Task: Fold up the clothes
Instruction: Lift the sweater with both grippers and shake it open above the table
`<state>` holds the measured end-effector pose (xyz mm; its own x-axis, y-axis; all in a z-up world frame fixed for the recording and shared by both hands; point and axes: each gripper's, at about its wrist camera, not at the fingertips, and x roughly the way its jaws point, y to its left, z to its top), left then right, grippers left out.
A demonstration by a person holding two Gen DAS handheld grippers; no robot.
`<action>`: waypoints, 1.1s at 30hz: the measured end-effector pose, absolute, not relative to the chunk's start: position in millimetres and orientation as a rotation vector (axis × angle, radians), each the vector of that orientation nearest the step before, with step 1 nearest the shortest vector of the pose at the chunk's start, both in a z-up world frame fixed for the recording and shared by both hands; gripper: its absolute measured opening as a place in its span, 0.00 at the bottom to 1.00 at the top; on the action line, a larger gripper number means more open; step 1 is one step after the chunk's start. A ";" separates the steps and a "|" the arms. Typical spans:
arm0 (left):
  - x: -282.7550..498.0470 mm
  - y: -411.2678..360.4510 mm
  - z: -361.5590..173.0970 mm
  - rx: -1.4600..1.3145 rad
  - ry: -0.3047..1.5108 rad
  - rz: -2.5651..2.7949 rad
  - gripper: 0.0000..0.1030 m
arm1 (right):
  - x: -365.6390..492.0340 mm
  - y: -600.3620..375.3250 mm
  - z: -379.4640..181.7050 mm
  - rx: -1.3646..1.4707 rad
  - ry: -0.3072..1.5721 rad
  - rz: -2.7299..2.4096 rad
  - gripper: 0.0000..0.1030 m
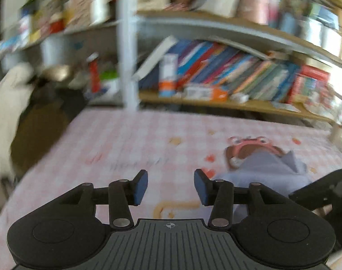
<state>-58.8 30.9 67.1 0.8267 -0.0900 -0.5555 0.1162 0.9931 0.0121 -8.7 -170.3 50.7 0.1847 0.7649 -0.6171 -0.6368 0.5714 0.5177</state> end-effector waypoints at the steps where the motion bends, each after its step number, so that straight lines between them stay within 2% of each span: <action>1: -54.7 21.6 70.6 0.077 0.575 -0.158 0.46 | -12.8 -182.8 51.9 0.171 0.960 0.981 0.49; 7: -41.4 -60.4 67.7 0.344 0.570 -0.529 0.46 | -36.0 -276.6 47.9 0.295 0.966 0.719 0.52; 10: -46.1 -110.2 45.7 0.533 0.632 -0.762 0.47 | -40.5 -317.4 35.5 0.388 0.974 0.557 0.52; 14: -54.1 -160.9 4.1 0.838 0.643 -0.797 0.47 | -48.1 -343.9 29.5 0.455 0.949 0.432 0.52; 17: -50.5 -175.1 -3.6 0.897 0.602 -0.753 0.44 | -50.9 -349.5 25.1 0.476 0.941 0.396 0.52; 20: -39.3 -172.7 -1.4 0.847 0.602 -0.738 0.11 | -49.2 -346.2 20.8 0.478 0.952 0.381 0.52; 23: -29.0 -149.7 25.7 0.679 0.542 -0.664 0.10 | -47.8 -342.7 19.7 0.465 0.965 0.383 0.52; 27: 2.6 -58.3 94.1 0.232 0.461 -0.384 0.09 | -44.1 -333.9 19.5 0.440 0.976 0.406 0.52; 29: 21.2 -9.9 94.3 0.141 0.493 -0.217 0.11 | -40.2 -326.7 18.0 0.416 0.985 0.405 0.50; 30: 30.6 13.6 93.8 0.099 0.509 -0.134 0.16 | -38.1 -322.9 17.4 0.397 0.989 0.401 0.49; 33: 58.8 60.8 65.9 0.115 0.648 0.132 0.17 | -32.1 -313.9 14.3 0.351 1.009 0.389 0.38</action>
